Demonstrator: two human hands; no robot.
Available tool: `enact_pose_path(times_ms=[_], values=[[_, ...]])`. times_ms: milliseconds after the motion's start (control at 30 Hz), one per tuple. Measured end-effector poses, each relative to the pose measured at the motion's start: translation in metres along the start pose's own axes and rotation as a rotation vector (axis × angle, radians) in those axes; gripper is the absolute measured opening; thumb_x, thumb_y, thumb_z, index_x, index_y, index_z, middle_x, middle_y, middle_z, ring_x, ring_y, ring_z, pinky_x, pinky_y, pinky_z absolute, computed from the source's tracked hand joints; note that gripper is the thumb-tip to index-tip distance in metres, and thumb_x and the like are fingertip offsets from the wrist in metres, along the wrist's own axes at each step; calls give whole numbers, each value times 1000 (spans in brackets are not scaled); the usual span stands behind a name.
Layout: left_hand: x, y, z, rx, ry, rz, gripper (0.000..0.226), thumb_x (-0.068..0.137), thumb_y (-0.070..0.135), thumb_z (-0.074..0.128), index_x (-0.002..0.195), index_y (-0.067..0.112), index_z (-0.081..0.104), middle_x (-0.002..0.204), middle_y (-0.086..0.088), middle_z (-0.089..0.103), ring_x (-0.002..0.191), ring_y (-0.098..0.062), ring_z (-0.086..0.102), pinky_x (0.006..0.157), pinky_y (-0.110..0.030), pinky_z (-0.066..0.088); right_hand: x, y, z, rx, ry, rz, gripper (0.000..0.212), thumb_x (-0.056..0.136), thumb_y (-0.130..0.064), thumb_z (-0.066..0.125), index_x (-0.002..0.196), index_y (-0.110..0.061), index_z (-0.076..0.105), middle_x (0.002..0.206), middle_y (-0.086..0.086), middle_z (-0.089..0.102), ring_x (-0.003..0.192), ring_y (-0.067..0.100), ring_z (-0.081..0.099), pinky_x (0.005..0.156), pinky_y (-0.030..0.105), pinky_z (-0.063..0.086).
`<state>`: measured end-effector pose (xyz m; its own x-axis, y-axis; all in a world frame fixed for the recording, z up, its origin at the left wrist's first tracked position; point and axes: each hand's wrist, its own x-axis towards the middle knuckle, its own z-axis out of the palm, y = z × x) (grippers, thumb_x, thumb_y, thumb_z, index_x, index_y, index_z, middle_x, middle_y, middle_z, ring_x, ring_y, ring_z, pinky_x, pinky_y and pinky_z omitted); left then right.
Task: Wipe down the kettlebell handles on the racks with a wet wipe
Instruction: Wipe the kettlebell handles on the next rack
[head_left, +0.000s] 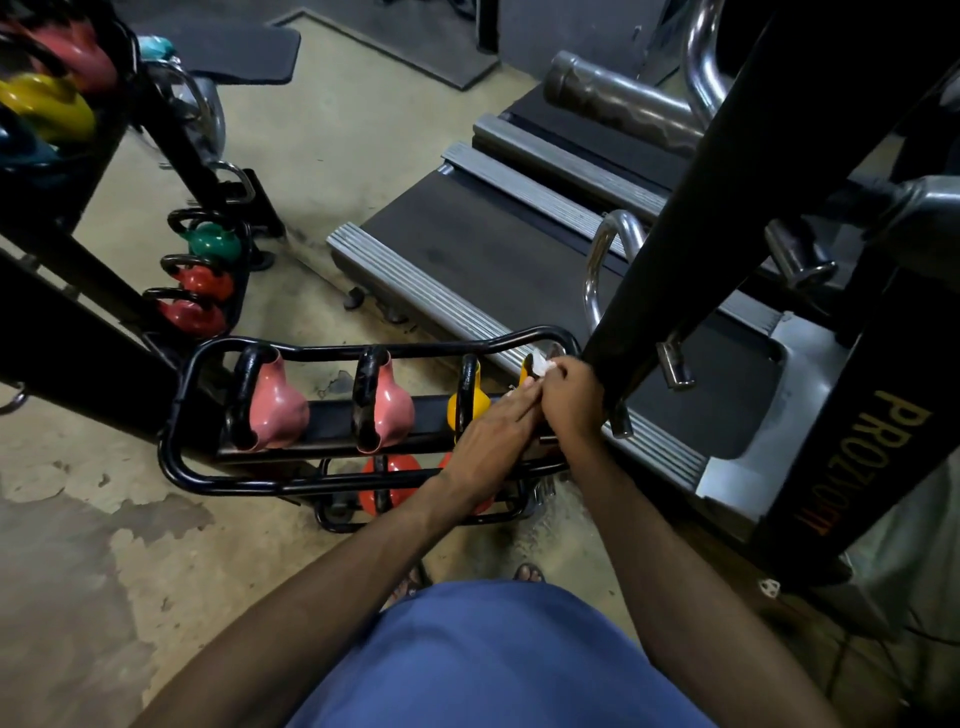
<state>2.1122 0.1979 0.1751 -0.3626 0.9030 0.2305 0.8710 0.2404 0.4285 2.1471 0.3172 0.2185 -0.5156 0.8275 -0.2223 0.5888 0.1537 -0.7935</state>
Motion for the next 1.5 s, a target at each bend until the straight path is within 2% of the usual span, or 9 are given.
enact_pose_path(times_ms=[267,467,667,833,1033,1167,1267,1333,1500], values=[[26,-31,-27,-376,258,-338,39,89,1,57,123,15,69,130,0,64,121,-11,59,106,-36,47,17,3,6,-55,-79,52,20,91,-8,50,72,-10,56,70,8,56,74,29,55,64,34,38],[88,-33,-63,-372,-168,-290,47,81,9,54,125,10,69,126,-6,70,119,-15,61,105,-29,46,13,-2,4,-234,-73,-177,26,100,-16,51,119,-12,70,104,14,73,96,33,68,79,37,53],[104,-37,-52,-254,-346,-317,54,80,-13,44,122,7,71,118,-8,72,108,-22,67,94,-29,52,-34,28,0,-132,-34,-153,14,97,-20,52,99,-16,64,90,13,69,89,35,65,74,42,53],[112,-48,-45,-235,-320,-330,27,95,6,61,118,7,73,113,-9,74,105,-22,69,90,-28,52,-26,25,1,-164,-9,-203,11,94,-17,53,92,-11,63,84,14,68,79,34,63,65,38,47],[116,-57,-43,-176,-333,-340,25,94,17,67,117,11,75,115,-7,74,109,-20,68,96,-34,51,12,6,8,277,-137,247,25,99,-27,61,92,-4,71,79,11,73,79,29,72,67,33,53],[120,-58,-41,-141,-354,-349,26,94,14,63,118,11,74,115,-9,74,110,-23,67,95,-34,51,12,7,-2,596,-376,471,30,108,-18,47,86,-6,64,53,2,66,43,8,62,45,15,46],[119,-57,-38,-136,-353,-353,29,93,23,68,119,12,74,114,-8,74,109,-23,67,96,-37,51,9,22,2,375,-318,332,28,103,-18,58,111,5,71,97,19,72,85,24,66,79,27,50],[119,-58,-38,-148,-349,-360,32,92,28,71,119,12,73,114,-8,74,109,-22,67,96,-36,51,5,22,-2,281,-313,240,28,102,-11,58,124,3,68,107,17,69,97,22,61,82,26,47],[116,-57,-37,-95,-314,-315,25,94,19,65,117,13,74,115,-7,74,110,-23,67,95,-34,51,21,-10,-14,458,-339,497,28,99,-5,39,76,-6,56,62,5,53,59,17,49,59,27,43]])
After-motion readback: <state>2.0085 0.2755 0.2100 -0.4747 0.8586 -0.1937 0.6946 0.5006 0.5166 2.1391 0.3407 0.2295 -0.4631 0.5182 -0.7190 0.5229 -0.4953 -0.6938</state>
